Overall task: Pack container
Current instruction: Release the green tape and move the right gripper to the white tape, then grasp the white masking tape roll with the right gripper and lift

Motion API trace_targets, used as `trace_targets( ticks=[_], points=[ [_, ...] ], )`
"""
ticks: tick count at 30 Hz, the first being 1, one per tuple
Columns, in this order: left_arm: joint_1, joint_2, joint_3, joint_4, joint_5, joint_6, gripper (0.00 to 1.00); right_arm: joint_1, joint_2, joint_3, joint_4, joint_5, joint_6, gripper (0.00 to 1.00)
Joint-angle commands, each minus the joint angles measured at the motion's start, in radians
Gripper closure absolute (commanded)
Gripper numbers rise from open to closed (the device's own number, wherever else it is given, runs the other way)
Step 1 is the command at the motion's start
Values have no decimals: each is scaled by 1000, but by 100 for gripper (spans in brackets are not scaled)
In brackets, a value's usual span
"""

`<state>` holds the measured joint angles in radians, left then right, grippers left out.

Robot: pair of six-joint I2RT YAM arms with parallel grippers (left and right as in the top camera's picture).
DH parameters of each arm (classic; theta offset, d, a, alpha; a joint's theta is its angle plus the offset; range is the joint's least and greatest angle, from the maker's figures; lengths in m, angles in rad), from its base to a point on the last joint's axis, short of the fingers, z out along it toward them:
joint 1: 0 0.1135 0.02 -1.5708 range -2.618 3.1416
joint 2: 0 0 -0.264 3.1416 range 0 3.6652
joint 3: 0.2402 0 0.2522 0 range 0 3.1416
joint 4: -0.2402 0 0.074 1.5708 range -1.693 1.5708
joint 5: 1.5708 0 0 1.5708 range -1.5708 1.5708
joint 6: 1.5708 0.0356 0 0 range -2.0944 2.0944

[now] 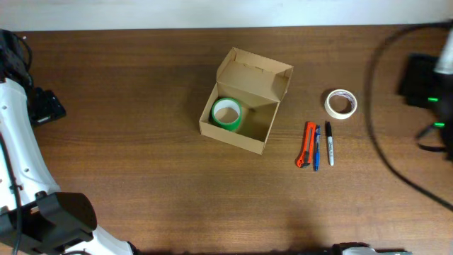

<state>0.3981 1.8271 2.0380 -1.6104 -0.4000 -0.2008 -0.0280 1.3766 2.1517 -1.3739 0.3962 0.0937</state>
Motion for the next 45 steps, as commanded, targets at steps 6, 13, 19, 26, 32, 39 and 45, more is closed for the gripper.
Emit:
trace_targets(
  ticks=[6, 13, 19, 26, 32, 39, 45],
  points=[
    [5, 11, -3, 2, 1, 12, 0, -243, 292, -219, 4, -245, 185, 21],
    [5, 11, -3, 2, 1, 12, 0, -248, 602, -219, 3, -376, 219, 21],
    [5, 11, -3, 2, 1, 12, 0, -246, 755, -219, 13, -443, 241, 22],
    [5, 11, -3, 2, 1, 12, 0, -246, 810, -221, 62, -449, 251, 22],
    [5, 11, -3, 2, 1, 12, 0, -246, 847, -223, 95, -449, 268, 23],
    [5, 11, -3, 2, 1, 12, 0, -248, 882, -223, 134, -449, 312, 42],
    [5, 11, -3, 2, 1, 12, 0, -248, 936, -224, 140, -449, 320, 43]
  ],
)
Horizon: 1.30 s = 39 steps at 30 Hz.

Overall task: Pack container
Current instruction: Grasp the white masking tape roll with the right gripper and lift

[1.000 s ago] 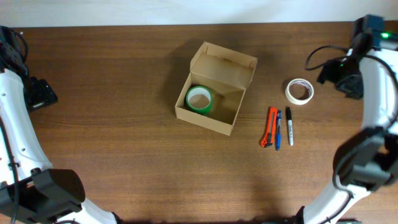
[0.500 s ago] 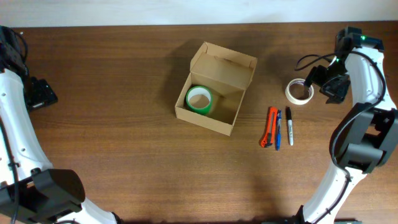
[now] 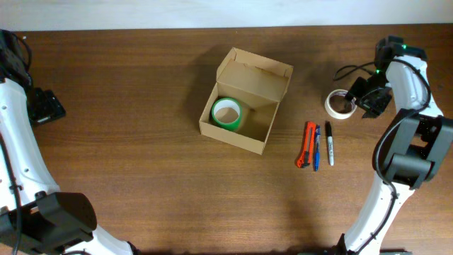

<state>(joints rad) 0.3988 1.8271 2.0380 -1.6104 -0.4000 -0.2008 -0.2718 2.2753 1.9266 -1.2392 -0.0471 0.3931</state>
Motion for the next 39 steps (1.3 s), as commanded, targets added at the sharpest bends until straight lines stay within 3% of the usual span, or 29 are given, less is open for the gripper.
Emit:
trace_targets(
  ticks=[1, 8, 12, 15, 16, 18, 20, 25, 31, 39],
  points=[
    [4, 11, -3, 2, 1, 12, 0, -3, 40, 1, 6, -5, 20, 42],
    [4, 11, -3, 2, 1, 12, 0, -3, 82, 0, 21, -5, 28, 43],
    [4, 11, -3, 2, 1, 12, 0, -3, 101, 0, 29, -5, 34, 53],
    [4, 11, -3, 2, 1, 12, 0, -3, 109, 0, 40, -5, 35, 62],
    [4, 11, -3, 2, 1, 12, 0, -3, 109, 0, 43, -5, 35, 68],
    [4, 11, -3, 2, 1, 12, 0, -4, 110, 0, 48, -5, 35, 91],
    [4, 11, -3, 2, 1, 12, 0, -4, 110, 0, 50, -5, 35, 96],
    [4, 11, -3, 2, 1, 12, 0, -3, 108, 5, 31, -8, 19, 96],
    [4, 11, -3, 2, 1, 12, 0, 11, 57, 66, -21, -96, -129, 96],
    [4, 11, -3, 2, 1, 12, 0, 129, -171, 414, -198, -167, -276, 96]
  ],
)
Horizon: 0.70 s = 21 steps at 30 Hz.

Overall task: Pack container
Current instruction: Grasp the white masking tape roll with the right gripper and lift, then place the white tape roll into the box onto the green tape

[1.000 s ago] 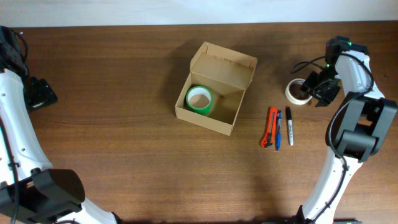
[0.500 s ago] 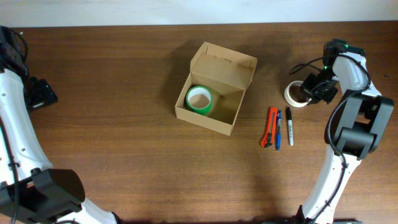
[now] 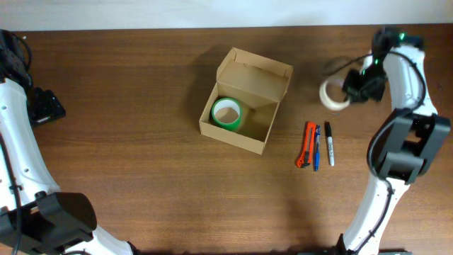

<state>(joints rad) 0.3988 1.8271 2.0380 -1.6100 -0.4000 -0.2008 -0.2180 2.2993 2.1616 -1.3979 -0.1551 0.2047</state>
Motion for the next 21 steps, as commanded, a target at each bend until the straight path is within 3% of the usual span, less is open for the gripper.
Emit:
trace_targets(
  ticks=[1, 6, 9, 11, 14, 21],
  points=[
    [4, 11, -3, 1, 1, 12, 0, 101, -225, 236, -58, -58, -103, 96],
    [4, 11, -3, 1, 1, 12, 0, 309, -349, 505, -142, 26, -127, 96],
    [4, 11, -3, 2, 1, 12, 0, 462, -375, 559, -219, 89, -127, 96],
    [4, 11, -3, 2, 1, 12, 0, 589, -370, 549, -301, 197, -127, 96],
    [4, 11, -3, 1, 1, 12, 0, 705, -369, 490, -296, 250, -127, 96],
    [4, 11, -3, 1, 1, 12, 0, 801, -367, 227, -202, 310, -139, 96]
  ],
)
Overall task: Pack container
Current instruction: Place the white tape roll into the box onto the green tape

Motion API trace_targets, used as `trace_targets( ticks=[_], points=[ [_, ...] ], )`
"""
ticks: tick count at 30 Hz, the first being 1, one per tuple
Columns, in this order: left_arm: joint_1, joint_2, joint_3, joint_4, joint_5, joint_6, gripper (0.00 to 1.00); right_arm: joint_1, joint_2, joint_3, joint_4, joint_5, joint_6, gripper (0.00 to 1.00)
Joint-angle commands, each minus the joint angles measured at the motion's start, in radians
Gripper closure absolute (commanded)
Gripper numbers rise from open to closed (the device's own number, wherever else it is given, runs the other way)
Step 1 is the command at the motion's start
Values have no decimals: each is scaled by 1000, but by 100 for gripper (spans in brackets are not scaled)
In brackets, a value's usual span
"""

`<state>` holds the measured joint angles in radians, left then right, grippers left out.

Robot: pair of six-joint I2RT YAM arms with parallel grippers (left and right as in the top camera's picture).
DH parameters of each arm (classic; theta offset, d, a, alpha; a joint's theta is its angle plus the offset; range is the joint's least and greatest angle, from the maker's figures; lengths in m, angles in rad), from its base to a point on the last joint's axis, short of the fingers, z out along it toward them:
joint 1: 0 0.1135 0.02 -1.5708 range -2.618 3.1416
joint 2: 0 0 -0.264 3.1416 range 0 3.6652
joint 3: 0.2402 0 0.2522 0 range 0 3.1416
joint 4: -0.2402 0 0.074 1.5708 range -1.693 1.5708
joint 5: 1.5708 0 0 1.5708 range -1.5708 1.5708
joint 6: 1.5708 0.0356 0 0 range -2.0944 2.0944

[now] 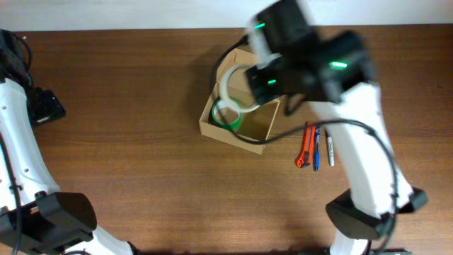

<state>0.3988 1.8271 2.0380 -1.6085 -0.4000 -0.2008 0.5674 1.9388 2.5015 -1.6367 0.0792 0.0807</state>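
Note:
An open cardboard box (249, 144) stands mid-table with a green tape roll (226, 117) in its left half. My right arm reaches in from the right and looks large and blurred over the box. Its gripper (252, 78) is shut on a white tape roll (229, 91), which hangs tilted above the box's left side, over the green roll. My left gripper (45, 106) rests at the far left edge of the table, well away from the box; its fingers do not show clearly.
To the right of the box lie an orange box cutter (306, 147), a blue pen (316, 150) and a black marker (330, 146), side by side. The box's lid flap stands up at its back, hidden under the right arm.
My right gripper, holding the white tape roll, was right of the box near the roll's old spot. Now it is over the box with the roll above the green one.
At first the white roll lay on the table right of the box, and my right arm was at the right edge. Then my right gripper was at the roll, then it held it lifted. Now the roll hangs over the box. The left arm stayed still.

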Motion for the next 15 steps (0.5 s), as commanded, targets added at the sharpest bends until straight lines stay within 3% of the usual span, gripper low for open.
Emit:
trace_targets(
  ticks=[1, 8, 15],
  points=[
    [4, 11, -3, 0, 1, 12, 0, 14, -6, -165, 65, 76, -26, 96],
    [4, 11, -3, 0, 1, 12, 0, -16, 28, -455, 309, 87, -34, 96],
    [4, 11, -3, 0, 1, 12, 0, -39, 107, -501, 382, 75, -33, 96]
  ],
)
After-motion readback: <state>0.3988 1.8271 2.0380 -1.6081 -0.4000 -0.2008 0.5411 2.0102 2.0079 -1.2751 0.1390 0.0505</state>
